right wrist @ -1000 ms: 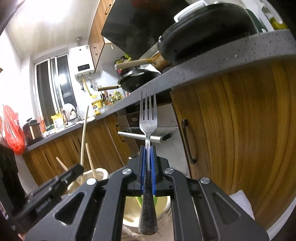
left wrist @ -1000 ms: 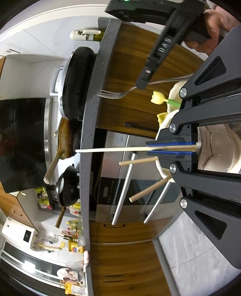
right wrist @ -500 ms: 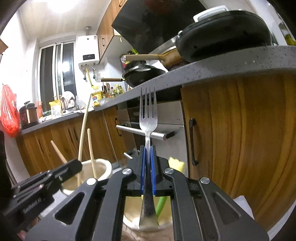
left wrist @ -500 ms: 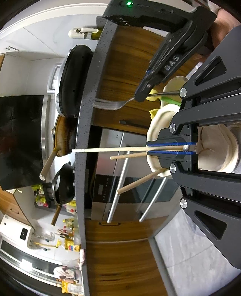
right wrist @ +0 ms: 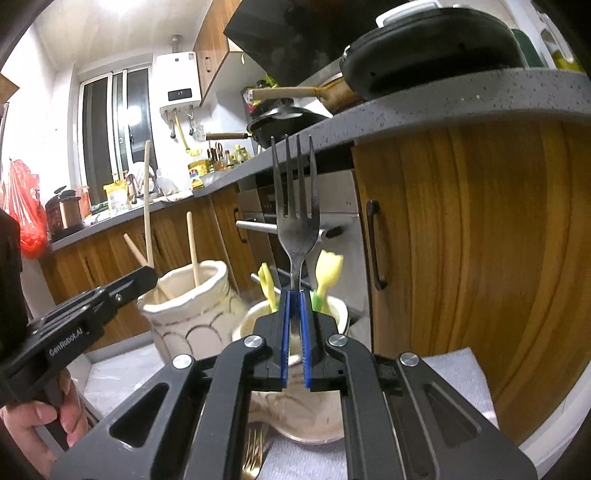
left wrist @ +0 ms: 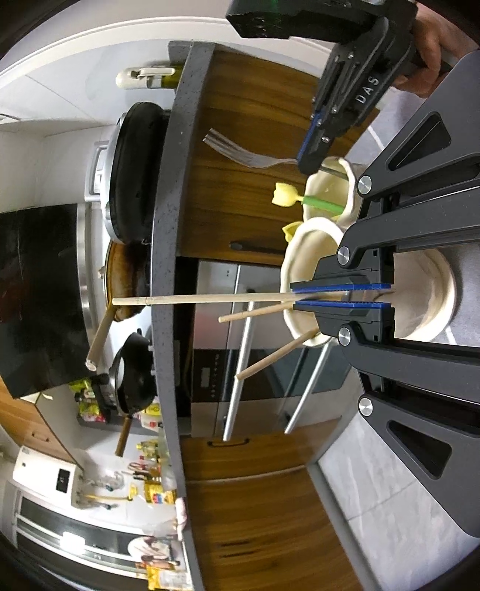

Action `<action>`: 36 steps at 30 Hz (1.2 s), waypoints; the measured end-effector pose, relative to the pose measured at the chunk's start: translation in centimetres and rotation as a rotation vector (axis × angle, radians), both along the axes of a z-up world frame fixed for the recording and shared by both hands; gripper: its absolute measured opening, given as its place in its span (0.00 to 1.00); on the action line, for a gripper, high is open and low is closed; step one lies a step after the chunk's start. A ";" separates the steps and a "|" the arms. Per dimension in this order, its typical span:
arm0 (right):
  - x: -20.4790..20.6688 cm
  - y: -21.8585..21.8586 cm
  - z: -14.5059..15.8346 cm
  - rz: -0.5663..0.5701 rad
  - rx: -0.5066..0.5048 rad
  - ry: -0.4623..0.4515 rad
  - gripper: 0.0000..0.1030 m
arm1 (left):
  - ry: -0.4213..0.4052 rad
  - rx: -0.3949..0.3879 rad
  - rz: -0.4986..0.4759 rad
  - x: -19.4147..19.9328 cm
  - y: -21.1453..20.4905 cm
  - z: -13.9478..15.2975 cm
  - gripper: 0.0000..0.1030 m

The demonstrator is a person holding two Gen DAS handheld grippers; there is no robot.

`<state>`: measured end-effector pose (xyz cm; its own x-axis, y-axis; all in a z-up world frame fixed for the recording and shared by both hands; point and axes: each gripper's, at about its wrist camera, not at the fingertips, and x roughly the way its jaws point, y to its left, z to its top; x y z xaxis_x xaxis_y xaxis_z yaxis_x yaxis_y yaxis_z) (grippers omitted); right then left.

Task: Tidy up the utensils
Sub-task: 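Drop the chopstick in the tall cup with left tool while right drops silver fork in small cup, then withdraw both open tools back toward the remaining utensils on the cloth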

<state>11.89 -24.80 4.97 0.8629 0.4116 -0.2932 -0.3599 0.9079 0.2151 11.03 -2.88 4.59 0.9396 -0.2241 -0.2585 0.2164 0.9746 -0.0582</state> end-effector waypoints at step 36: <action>-3.6 -3.4 0.0 -0.074 -0.011 0.096 0.66 | 0.083 -0.009 0.078 -5.2 3.0 0.1 0.55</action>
<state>8.28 -28.25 5.01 0.8585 0.3437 -0.3806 -0.2697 0.9338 0.2350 5.82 0.11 4.66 0.9299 -0.1536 -0.3342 0.1338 0.9877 -0.0814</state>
